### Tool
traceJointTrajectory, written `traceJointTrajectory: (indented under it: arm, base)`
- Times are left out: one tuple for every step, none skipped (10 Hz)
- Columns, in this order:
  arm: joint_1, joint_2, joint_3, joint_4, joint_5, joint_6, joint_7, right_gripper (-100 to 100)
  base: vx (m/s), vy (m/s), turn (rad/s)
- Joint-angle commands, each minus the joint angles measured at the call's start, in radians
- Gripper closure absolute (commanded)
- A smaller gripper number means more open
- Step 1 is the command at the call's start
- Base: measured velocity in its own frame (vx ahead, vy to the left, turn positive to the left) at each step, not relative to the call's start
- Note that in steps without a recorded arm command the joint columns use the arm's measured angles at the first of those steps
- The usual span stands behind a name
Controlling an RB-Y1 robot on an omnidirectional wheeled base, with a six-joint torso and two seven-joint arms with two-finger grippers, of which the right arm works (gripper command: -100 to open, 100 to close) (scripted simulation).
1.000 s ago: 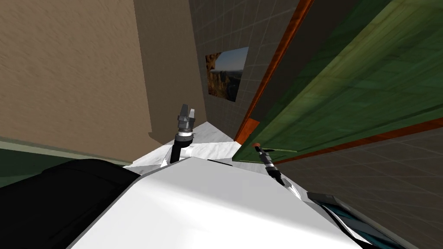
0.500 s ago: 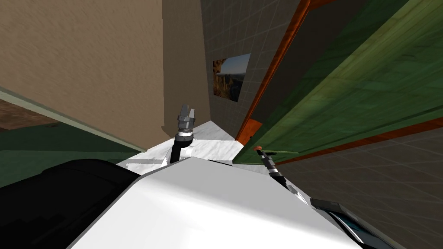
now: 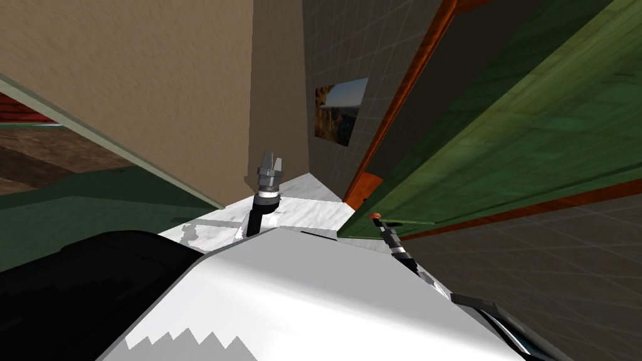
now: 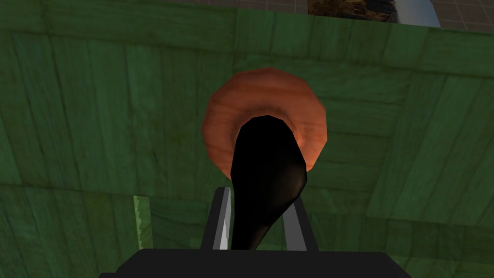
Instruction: Pull the door open
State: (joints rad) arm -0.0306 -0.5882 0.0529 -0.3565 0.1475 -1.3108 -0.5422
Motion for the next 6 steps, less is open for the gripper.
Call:
traceJointTrajectory:
  arm:
    - [0.021, -0.006, -0.003, -0.013, -0.001, -0.007, 0.0, 100]
    - [0.025, -0.01, -0.005, -0.008, -0.001, -0.018, -0.001, 100]
    - [0.025, -0.01, -0.005, -0.008, -0.001, -0.018, -0.001, 100]
    - [0.025, -0.01, -0.005, -0.008, -0.001, -0.018, -0.001, 100]
    - [0.032, -0.015, -0.007, -0.001, -0.002, -0.034, -0.001, 100]
    - [0.032, -0.015, -0.007, -0.001, -0.002, -0.034, -0.001, 100]
  base:
    - [-0.199, -0.106, 0.18]
    - [-0.219, -0.109, 0.19]
    - [-0.144, -0.073, 0.065]
    - [-0.052, -0.021, -0.024]
    - [-0.142, -0.05, 0.178]
    - [-0.116, -0.072, 0.126]
